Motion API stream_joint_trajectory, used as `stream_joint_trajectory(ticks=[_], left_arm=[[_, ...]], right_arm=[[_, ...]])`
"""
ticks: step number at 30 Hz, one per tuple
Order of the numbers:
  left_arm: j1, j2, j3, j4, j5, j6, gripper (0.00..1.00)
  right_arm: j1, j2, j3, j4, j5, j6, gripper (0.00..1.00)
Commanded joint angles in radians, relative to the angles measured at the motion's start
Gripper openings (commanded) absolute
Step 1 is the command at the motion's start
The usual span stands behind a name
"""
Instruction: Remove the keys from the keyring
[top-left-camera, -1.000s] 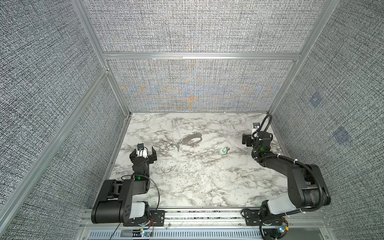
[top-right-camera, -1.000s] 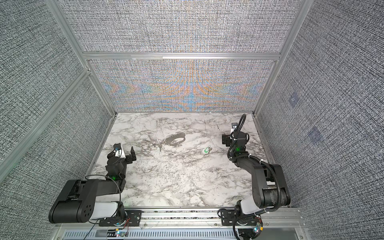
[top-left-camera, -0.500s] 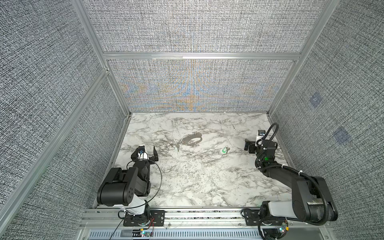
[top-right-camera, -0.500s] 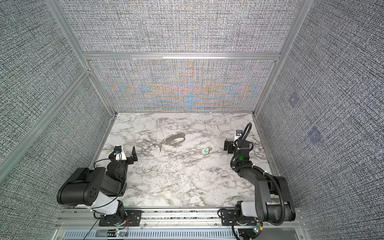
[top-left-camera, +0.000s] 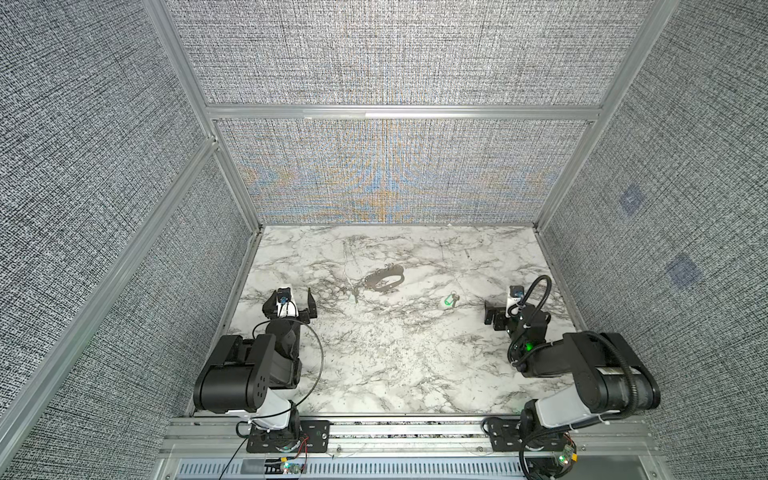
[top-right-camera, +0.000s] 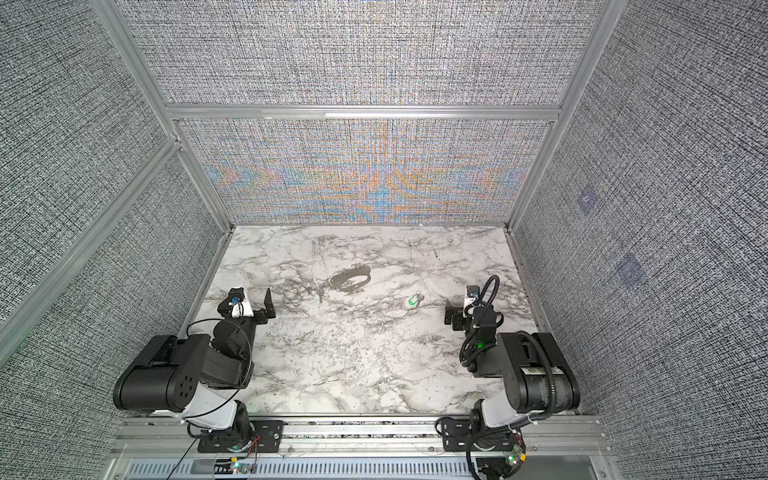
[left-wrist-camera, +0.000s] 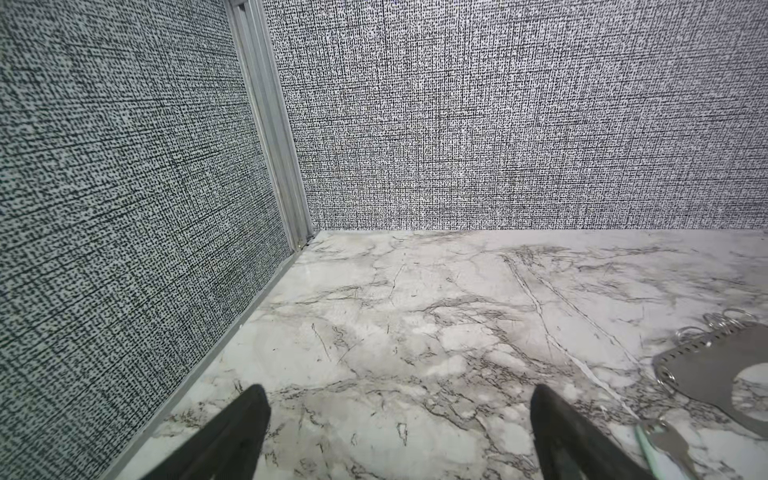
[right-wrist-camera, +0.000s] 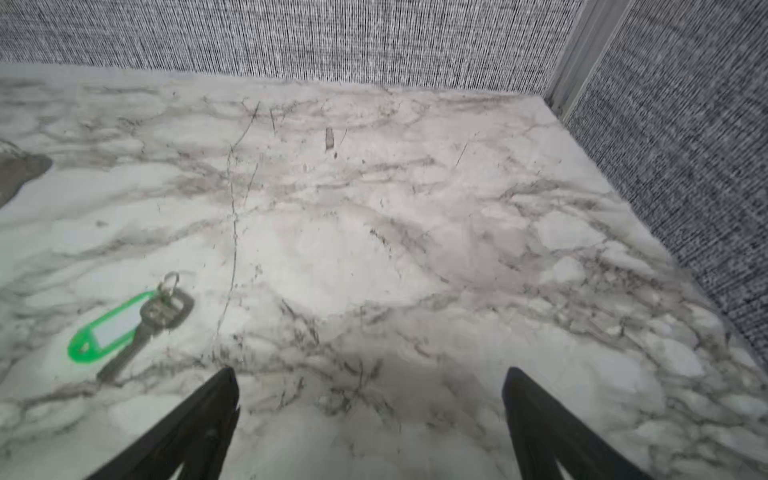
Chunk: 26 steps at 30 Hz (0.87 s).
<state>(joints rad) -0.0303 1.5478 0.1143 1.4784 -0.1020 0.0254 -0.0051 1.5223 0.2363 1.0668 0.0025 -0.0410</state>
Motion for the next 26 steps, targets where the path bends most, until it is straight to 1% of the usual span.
stream_joint_trajectory(ticks=[1,2,4,6,7,20,26], left_arm=[[0.001,-0.005,0.019,-0.048,-0.005,-0.002,0.99],[0.000,-0.002,0.020,-0.047,-0.007,-0.002,0.99],[0.000,-0.003,0.021,-0.053,-0.011,-0.004,0.99],[0.000,-0.003,0.027,-0.060,-0.023,-0.007,0.99],[0.000,-0.006,0.032,-0.072,-0.030,-0.011,0.99],[0.000,-0.006,0.031,-0.070,-0.031,-0.008,0.99],[0.001,-0.005,0.032,-0.072,-0.030,-0.008,0.99]], right_arm=[[-0.001,0.021,0.032,0.054,0.012,0.010,0.99],[0.000,0.023,0.038,0.055,0.032,0.020,0.99],[-0.002,0.018,0.077,-0.036,0.059,0.031,0.99],[-0.004,0.022,0.070,-0.015,0.101,0.048,0.99],[-0.004,0.023,0.073,-0.014,0.104,0.051,0.99],[-0.003,0.034,0.098,-0.056,0.091,0.049,0.99],[-0.009,0.024,0.086,-0.038,0.083,0.054,1.00]])
